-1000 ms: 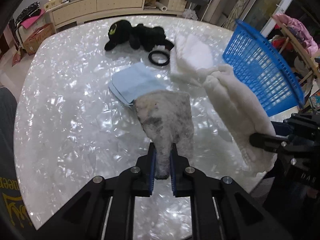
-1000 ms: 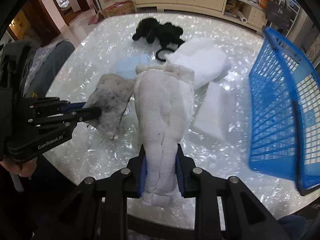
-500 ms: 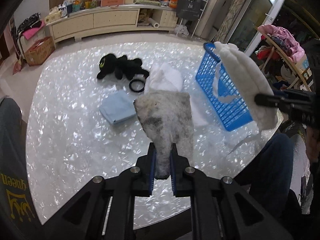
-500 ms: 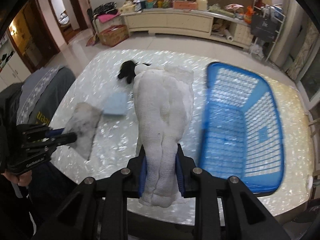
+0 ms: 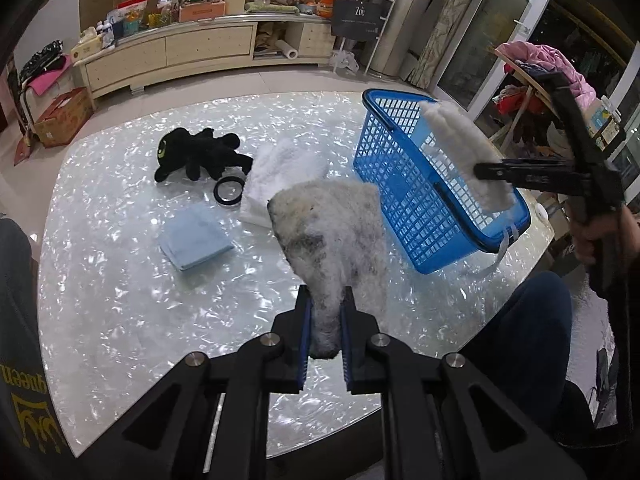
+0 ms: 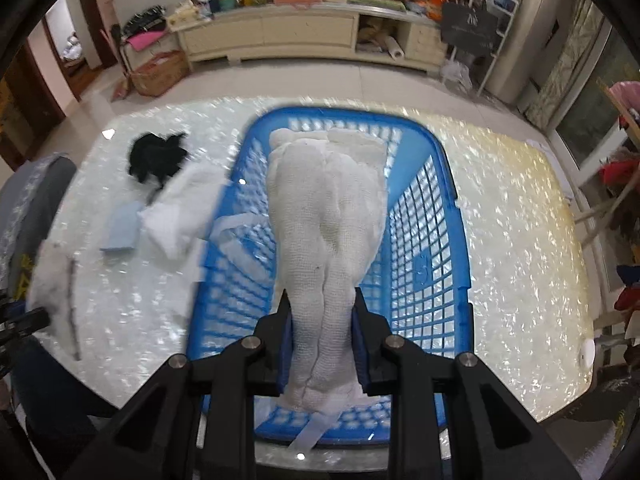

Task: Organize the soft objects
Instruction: 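Carry the gauze towel into the blue basket and open the right gripper, then carry the grey cloth over the basket and release it with the left gripper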

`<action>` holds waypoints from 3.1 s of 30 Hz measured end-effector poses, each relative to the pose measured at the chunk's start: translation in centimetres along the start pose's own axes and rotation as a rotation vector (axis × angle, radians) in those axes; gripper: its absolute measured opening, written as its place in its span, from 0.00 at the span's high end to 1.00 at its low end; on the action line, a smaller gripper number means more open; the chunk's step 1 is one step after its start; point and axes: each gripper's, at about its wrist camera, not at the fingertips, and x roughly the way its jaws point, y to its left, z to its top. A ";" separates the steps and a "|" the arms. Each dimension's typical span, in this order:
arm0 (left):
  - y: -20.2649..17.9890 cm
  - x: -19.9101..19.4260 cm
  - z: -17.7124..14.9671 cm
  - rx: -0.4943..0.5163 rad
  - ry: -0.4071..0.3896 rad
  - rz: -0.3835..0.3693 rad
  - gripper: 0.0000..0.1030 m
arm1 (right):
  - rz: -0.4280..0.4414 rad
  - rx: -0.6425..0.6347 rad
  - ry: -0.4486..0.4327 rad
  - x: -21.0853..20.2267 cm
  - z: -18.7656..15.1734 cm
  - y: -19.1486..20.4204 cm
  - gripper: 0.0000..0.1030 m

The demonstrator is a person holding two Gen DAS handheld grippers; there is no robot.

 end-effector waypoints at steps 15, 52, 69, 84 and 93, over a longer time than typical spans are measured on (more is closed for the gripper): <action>1.6 2.7 0.1 -0.051 0.052 0.004 0.89 | -0.047 -0.004 0.213 7.5 2.7 -0.6 0.77; -4.2 -0.1 2.5 0.024 0.000 -0.020 0.89 | -0.032 -0.099 0.061 -4.5 -3.5 -1.5 0.00; -13.0 1.9 6.6 0.187 0.021 -0.056 0.89 | 0.008 0.040 -0.085 -6.4 -7.9 -5.9 0.00; -16.0 5.3 9.6 0.269 0.072 -0.033 0.89 | 0.018 0.132 -0.130 -4.8 -8.5 -7.5 0.00; -16.8 8.4 11.4 0.306 0.095 -0.012 0.89 | -0.031 0.145 -0.159 -4.1 -8.5 -7.8 0.00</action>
